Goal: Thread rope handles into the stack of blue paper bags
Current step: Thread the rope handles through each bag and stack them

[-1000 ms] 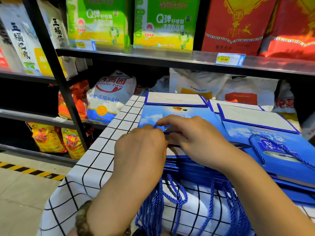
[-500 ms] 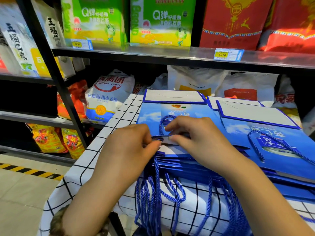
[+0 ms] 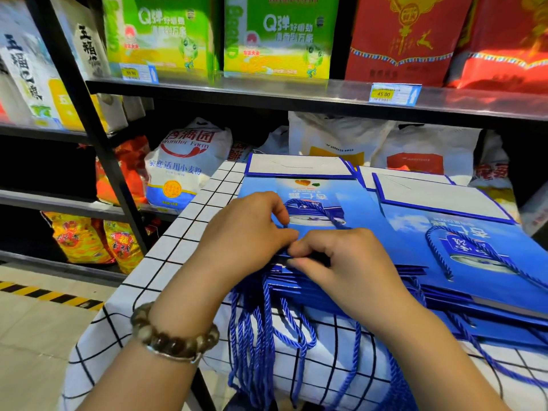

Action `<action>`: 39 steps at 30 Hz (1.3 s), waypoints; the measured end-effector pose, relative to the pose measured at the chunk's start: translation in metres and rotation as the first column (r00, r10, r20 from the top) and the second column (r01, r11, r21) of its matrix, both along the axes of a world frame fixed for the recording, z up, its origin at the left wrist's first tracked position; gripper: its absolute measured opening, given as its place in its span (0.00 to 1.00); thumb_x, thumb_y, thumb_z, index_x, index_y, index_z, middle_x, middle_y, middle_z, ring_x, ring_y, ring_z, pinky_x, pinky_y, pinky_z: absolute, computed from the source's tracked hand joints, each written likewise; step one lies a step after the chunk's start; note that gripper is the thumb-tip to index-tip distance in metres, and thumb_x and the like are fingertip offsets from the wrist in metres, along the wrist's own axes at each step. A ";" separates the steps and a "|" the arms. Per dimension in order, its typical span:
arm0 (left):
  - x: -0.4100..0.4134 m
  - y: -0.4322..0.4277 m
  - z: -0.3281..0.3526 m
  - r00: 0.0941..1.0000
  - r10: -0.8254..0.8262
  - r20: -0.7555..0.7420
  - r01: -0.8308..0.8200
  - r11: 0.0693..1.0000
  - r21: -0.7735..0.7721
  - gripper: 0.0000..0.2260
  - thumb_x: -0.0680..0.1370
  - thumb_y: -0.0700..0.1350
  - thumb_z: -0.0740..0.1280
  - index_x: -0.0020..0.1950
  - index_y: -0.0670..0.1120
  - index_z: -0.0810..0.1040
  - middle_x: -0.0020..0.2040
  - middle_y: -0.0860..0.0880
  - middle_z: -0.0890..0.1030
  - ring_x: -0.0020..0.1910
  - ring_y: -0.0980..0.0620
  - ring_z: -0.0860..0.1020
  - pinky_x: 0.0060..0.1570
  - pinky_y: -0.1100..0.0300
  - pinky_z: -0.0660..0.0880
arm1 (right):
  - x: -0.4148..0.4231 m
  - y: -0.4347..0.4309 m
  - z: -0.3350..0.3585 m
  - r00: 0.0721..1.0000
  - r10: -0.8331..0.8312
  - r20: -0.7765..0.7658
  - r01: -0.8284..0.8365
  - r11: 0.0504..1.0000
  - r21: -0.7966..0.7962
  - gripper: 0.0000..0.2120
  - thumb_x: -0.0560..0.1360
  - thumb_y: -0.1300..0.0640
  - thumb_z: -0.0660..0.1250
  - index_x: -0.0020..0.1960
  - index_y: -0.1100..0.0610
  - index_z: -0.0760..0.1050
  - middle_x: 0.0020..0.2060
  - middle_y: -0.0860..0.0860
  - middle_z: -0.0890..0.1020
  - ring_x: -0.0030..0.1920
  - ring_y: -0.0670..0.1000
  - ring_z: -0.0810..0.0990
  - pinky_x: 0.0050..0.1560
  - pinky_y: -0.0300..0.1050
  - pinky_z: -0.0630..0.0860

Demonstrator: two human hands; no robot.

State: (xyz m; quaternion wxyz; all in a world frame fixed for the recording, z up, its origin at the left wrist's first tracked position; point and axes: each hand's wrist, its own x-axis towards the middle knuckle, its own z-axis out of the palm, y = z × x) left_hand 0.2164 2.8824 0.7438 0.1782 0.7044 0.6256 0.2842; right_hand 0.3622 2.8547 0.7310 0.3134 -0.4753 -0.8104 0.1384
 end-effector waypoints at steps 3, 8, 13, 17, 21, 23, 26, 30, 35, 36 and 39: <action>0.000 0.006 0.000 0.999 0.005 0.042 -0.005 1.000 0.013 0.09 0.70 0.46 0.71 0.38 0.53 0.70 0.33 0.52 0.78 0.34 0.51 0.75 0.39 0.55 0.73 | 0.000 -0.001 0.000 1.000 0.007 0.011 -0.007 1.000 -0.027 0.06 0.70 0.51 0.69 0.44 0.51 0.82 0.39 0.47 0.85 0.42 0.49 0.82 0.45 0.51 0.78; -0.006 0.012 0.000 0.991 0.048 0.125 -0.060 0.994 0.092 0.11 0.72 0.45 0.71 0.36 0.53 0.69 0.33 0.49 0.78 0.32 0.52 0.73 0.36 0.56 0.69 | -0.003 -0.008 -0.001 0.993 -0.016 0.118 0.000 0.991 0.137 0.10 0.68 0.45 0.63 0.41 0.49 0.79 0.37 0.43 0.83 0.38 0.47 0.81 0.35 0.48 0.79; -0.005 0.005 -0.006 0.970 -0.010 0.242 -0.014 0.995 0.097 0.07 0.73 0.46 0.69 0.37 0.54 0.74 0.30 0.52 0.78 0.29 0.55 0.74 0.35 0.60 0.69 | -0.016 -0.012 -0.005 0.901 -0.090 0.425 -0.059 0.944 0.325 0.17 0.59 0.37 0.69 0.42 0.47 0.79 0.34 0.44 0.77 0.35 0.49 0.79 0.30 0.38 0.72; -0.014 -0.009 -0.006 0.889 0.012 0.457 -0.149 0.953 0.264 0.09 0.74 0.40 0.68 0.40 0.55 0.75 0.37 0.56 0.80 0.37 0.57 0.77 0.43 0.60 0.74 | -0.016 -0.012 0.004 0.890 -0.134 0.437 -0.057 0.916 0.398 0.12 0.60 0.41 0.64 0.35 0.46 0.80 0.28 0.44 0.76 0.31 0.49 0.77 0.25 0.36 0.65; -0.011 -0.031 -0.015 0.795 0.010 0.606 -0.356 0.817 0.454 0.04 0.72 0.47 0.63 0.44 0.56 0.72 0.42 0.63 0.77 0.45 0.62 0.75 0.47 0.64 0.71 | -0.010 -0.006 0.021 0.919 -0.170 0.355 -0.005 0.896 0.444 0.14 0.67 0.44 0.58 0.36 0.48 0.80 0.29 0.45 0.79 0.29 0.51 0.80 0.22 0.37 0.65; -0.003 -0.041 -0.021 0.732 -0.047 0.679 -0.425 0.748 0.510 0.05 0.73 0.49 0.61 0.48 0.56 0.70 0.47 0.59 0.74 0.48 0.56 0.73 0.50 0.61 0.69 | -0.010 -0.003 0.031 0.945 -0.189 0.265 0.047 0.885 0.463 0.12 0.68 0.47 0.61 0.36 0.52 0.80 0.29 0.48 0.80 0.28 0.55 0.80 0.23 0.42 0.71; 0.012 -0.053 -0.026 0.719 -0.129 0.683 -0.351 0.781 0.516 0.11 0.73 0.50 0.59 0.55 0.55 0.70 0.52 0.56 0.75 0.52 0.59 0.74 0.52 0.67 0.69 | -0.011 0.000 0.043 0.972 -0.211 0.104 0.142 0.879 0.455 0.10 0.69 0.49 0.63 0.37 0.54 0.78 0.30 0.51 0.81 0.31 0.58 0.79 0.28 0.47 0.74; 0.041 -0.056 -0.024 0.922 -0.155 0.356 0.039 0.949 0.312 0.35 0.66 0.62 0.62 0.71 0.55 0.61 0.66 0.57 0.71 0.64 0.58 0.71 0.59 0.54 0.72 | -0.014 0.000 0.056 0.971 -0.167 -0.173 0.228 0.866 0.445 0.09 0.70 0.52 0.65 0.36 0.55 0.77 0.29 0.51 0.79 0.31 0.54 0.75 0.34 0.49 0.69; 0.058 -0.048 -0.008 0.960 -0.199 0.197 0.087 0.880 0.466 0.40 0.65 0.64 0.61 0.70 0.65 0.39 0.76 0.55 0.54 0.72 0.61 0.54 0.66 0.65 0.57 | 0.000 -0.008 0.074 0.759 -0.039 -0.650 0.274 0.925 0.263 0.06 0.71 0.54 0.65 0.35 0.49 0.77 0.30 0.44 0.80 0.29 0.40 0.74 0.34 0.36 0.71; 0.059 -0.047 -0.003 0.961 -0.215 0.176 0.099 0.858 0.504 0.39 0.67 0.62 0.61 0.71 0.63 0.42 0.76 0.54 0.55 0.72 0.61 0.53 0.65 0.66 0.55 | 0.006 -0.009 0.077 0.697 -0.019 -0.717 0.262 0.937 0.230 0.06 0.71 0.54 0.65 0.35 0.50 0.77 0.30 0.44 0.81 0.31 0.40 0.75 0.35 0.38 0.74; 0.059 -0.041 0.007 0.964 -0.244 0.111 0.123 0.771 0.625 0.34 0.69 0.54 0.63 0.73 0.52 0.56 0.74 0.48 0.62 0.70 0.57 0.62 0.66 0.66 0.57 | 0.021 -0.012 0.082 0.496 0.016 -0.868 0.200 0.971 0.132 0.07 0.71 0.57 0.65 0.36 0.53 0.79 0.33 0.45 0.83 0.37 0.47 0.79 0.40 0.46 0.78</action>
